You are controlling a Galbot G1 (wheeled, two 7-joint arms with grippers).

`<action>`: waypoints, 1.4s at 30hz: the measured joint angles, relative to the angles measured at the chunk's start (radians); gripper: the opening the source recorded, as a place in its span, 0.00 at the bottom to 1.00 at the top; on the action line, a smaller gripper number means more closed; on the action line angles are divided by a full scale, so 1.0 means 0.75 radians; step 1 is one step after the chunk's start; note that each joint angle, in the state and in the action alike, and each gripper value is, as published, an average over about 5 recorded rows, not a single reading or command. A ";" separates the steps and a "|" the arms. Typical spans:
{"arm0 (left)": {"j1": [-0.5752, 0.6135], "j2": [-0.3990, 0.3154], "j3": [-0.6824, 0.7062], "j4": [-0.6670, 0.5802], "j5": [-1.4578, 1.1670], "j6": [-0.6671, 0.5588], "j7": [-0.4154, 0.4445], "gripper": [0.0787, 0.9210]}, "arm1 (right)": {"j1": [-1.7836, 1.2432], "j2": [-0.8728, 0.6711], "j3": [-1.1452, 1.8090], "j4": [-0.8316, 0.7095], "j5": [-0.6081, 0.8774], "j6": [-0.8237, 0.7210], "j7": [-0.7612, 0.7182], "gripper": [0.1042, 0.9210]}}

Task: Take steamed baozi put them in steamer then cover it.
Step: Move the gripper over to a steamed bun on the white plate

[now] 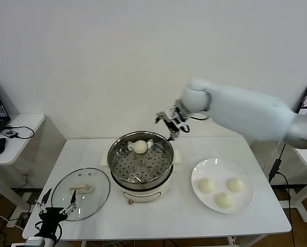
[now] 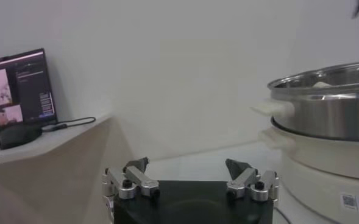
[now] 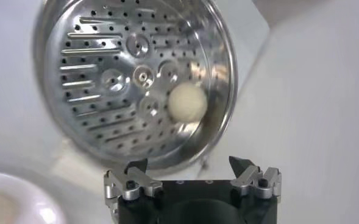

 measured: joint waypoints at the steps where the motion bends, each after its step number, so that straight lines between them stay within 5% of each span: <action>1: -0.002 0.003 0.000 0.000 0.000 0.001 0.001 0.88 | -0.008 -0.041 -0.001 0.029 0.005 -0.024 0.001 0.88; 16: -0.009 0.015 -0.026 0.008 -0.004 0.030 0.006 0.88 | -0.292 -0.342 0.090 0.167 -0.113 -0.163 -0.009 0.88; 42: 0.006 0.001 -0.062 0.033 -0.003 0.032 0.008 0.88 | -0.718 -0.185 0.312 -0.069 -0.356 -0.102 -0.055 0.88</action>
